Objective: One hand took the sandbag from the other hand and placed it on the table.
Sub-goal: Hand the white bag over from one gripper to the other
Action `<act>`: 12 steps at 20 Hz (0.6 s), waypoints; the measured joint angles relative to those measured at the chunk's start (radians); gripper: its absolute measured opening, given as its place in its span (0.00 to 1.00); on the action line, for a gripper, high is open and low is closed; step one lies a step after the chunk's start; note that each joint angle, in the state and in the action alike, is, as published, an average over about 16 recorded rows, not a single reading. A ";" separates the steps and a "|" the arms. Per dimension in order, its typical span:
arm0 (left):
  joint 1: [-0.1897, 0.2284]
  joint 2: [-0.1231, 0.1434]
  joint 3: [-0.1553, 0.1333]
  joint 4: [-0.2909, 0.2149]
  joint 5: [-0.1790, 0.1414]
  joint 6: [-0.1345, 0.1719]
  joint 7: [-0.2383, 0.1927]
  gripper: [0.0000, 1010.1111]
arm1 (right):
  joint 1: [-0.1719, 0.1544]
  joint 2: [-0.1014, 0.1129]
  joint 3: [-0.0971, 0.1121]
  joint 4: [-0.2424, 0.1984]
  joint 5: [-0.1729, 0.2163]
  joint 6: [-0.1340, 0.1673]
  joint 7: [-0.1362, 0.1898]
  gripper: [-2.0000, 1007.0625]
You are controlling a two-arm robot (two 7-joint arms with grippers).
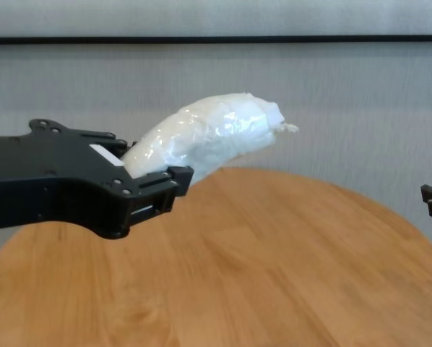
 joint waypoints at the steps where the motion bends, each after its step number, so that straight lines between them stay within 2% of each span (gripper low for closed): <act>1: 0.002 -0.001 -0.002 -0.002 0.002 0.000 0.001 0.38 | 0.000 0.000 0.000 0.000 0.000 0.000 0.000 0.99; 12: 0.011 -0.009 -0.012 -0.006 0.009 0.001 0.002 0.38 | 0.000 0.000 0.000 0.000 0.000 0.000 0.000 0.99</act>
